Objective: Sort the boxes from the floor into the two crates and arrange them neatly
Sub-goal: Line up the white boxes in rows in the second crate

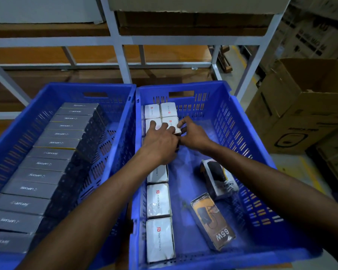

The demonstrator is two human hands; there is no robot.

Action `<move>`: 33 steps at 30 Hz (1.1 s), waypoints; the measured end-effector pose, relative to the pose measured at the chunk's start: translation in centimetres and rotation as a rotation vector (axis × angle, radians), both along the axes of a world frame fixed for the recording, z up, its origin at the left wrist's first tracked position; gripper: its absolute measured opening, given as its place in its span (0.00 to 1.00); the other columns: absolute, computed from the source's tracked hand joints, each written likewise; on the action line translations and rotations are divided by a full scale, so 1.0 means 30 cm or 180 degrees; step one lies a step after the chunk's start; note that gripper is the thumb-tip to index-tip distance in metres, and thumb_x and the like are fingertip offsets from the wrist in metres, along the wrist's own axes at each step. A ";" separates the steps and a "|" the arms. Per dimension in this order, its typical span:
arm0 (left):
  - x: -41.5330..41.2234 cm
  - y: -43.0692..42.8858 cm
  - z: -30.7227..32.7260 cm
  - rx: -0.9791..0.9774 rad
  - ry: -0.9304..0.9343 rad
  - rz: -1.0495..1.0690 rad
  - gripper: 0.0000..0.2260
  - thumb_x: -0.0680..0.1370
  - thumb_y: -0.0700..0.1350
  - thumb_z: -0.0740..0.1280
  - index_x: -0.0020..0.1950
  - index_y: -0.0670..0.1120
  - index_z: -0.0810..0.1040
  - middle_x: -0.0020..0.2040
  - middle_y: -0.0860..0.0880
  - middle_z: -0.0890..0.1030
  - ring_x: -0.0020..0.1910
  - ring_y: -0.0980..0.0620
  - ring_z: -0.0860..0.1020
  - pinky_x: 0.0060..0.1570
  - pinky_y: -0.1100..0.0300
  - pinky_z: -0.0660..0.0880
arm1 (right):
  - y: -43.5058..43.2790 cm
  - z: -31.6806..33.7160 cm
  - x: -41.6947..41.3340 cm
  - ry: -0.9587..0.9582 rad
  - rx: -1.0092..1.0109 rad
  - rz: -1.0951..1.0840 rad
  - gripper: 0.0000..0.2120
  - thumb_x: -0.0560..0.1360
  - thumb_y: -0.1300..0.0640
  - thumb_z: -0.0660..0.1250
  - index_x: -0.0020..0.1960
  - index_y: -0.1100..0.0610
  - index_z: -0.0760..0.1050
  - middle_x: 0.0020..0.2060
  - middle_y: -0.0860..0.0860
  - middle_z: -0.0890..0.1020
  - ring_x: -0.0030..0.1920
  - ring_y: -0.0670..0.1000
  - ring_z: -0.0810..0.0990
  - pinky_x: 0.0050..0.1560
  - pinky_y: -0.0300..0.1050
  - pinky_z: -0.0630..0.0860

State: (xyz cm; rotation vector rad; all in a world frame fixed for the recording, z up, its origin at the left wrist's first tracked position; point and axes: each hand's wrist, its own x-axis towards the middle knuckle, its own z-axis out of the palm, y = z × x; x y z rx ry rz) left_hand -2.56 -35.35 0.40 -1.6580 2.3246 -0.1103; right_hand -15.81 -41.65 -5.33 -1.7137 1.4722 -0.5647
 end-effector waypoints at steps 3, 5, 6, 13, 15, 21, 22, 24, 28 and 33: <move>0.005 0.015 -0.013 0.0330 -0.0132 0.0054 0.20 0.81 0.55 0.61 0.70 0.50 0.75 0.77 0.50 0.64 0.77 0.46 0.59 0.74 0.39 0.52 | -0.041 0.045 -0.014 0.0352 0.0170 0.0236 0.28 0.71 0.58 0.78 0.63 0.54 0.65 0.45 0.52 0.84 0.49 0.58 0.84 0.51 0.59 0.82; 0.020 0.017 -0.021 0.0576 -0.0173 0.0124 0.20 0.81 0.56 0.62 0.71 0.50 0.75 0.83 0.50 0.52 0.80 0.45 0.51 0.76 0.37 0.48 | -0.058 0.072 -0.034 0.0556 0.0268 0.0360 0.29 0.73 0.58 0.76 0.66 0.54 0.63 0.48 0.56 0.84 0.48 0.59 0.85 0.48 0.61 0.83; 0.026 0.018 -0.023 0.0652 -0.0166 0.0148 0.20 0.81 0.56 0.62 0.71 0.50 0.75 0.83 0.50 0.48 0.81 0.45 0.48 0.77 0.37 0.46 | -0.065 0.086 -0.051 0.0771 0.0233 0.0487 0.28 0.74 0.57 0.76 0.68 0.54 0.64 0.50 0.57 0.83 0.48 0.59 0.85 0.49 0.61 0.83; 0.029 0.016 -0.046 0.0334 0.0223 -0.0244 0.22 0.80 0.51 0.64 0.73 0.49 0.73 0.82 0.47 0.56 0.81 0.43 0.51 0.76 0.38 0.52 | -0.041 0.172 -0.188 0.3317 0.1063 0.2208 0.43 0.65 0.46 0.83 0.73 0.47 0.66 0.64 0.47 0.74 0.62 0.53 0.78 0.60 0.45 0.76; 0.019 0.012 -0.039 0.0170 0.1037 -0.0641 0.17 0.80 0.50 0.65 0.69 0.51 0.77 0.76 0.48 0.69 0.76 0.46 0.63 0.71 0.46 0.65 | -0.013 0.156 -0.192 0.3633 0.1472 0.2456 0.45 0.63 0.46 0.85 0.74 0.48 0.66 0.67 0.48 0.75 0.66 0.53 0.77 0.63 0.46 0.76; 0.007 0.021 -0.057 0.0703 0.1531 -0.0575 0.12 0.80 0.48 0.68 0.62 0.51 0.82 0.58 0.50 0.83 0.59 0.49 0.79 0.53 0.56 0.75 | 0.008 0.048 -0.129 0.3913 0.1686 0.2757 0.52 0.52 0.40 0.87 0.71 0.54 0.74 0.60 0.50 0.84 0.49 0.47 0.84 0.40 0.40 0.81; 0.014 0.018 -0.061 0.0695 0.1595 -0.0524 0.11 0.79 0.48 0.68 0.61 0.50 0.83 0.57 0.50 0.84 0.58 0.49 0.80 0.54 0.55 0.76 | 0.015 0.051 -0.121 0.3868 0.1639 0.2706 0.46 0.56 0.41 0.86 0.68 0.57 0.76 0.57 0.51 0.85 0.43 0.46 0.83 0.32 0.37 0.78; 0.022 0.009 -0.062 0.0659 0.1748 -0.0402 0.12 0.80 0.50 0.68 0.61 0.50 0.82 0.56 0.50 0.84 0.56 0.49 0.80 0.54 0.51 0.78 | 0.020 0.052 -0.110 0.3721 0.1276 0.2548 0.37 0.63 0.41 0.83 0.64 0.58 0.77 0.53 0.53 0.85 0.38 0.50 0.81 0.27 0.38 0.75; 0.013 0.008 -0.061 0.0511 0.1761 -0.0410 0.10 0.78 0.48 0.66 0.57 0.52 0.84 0.48 0.50 0.84 0.49 0.47 0.80 0.48 0.49 0.78 | 0.046 0.045 -0.083 0.3333 0.0851 0.2366 0.35 0.65 0.36 0.79 0.62 0.58 0.76 0.50 0.57 0.86 0.37 0.53 0.82 0.27 0.38 0.71; 0.019 0.003 -0.062 0.0279 0.1794 -0.0491 0.10 0.78 0.49 0.65 0.55 0.53 0.84 0.44 0.50 0.82 0.48 0.46 0.79 0.47 0.51 0.76 | 0.054 0.067 -0.063 0.3167 0.0868 0.2071 0.30 0.67 0.31 0.74 0.52 0.56 0.81 0.30 0.50 0.79 0.25 0.50 0.73 0.27 0.38 0.71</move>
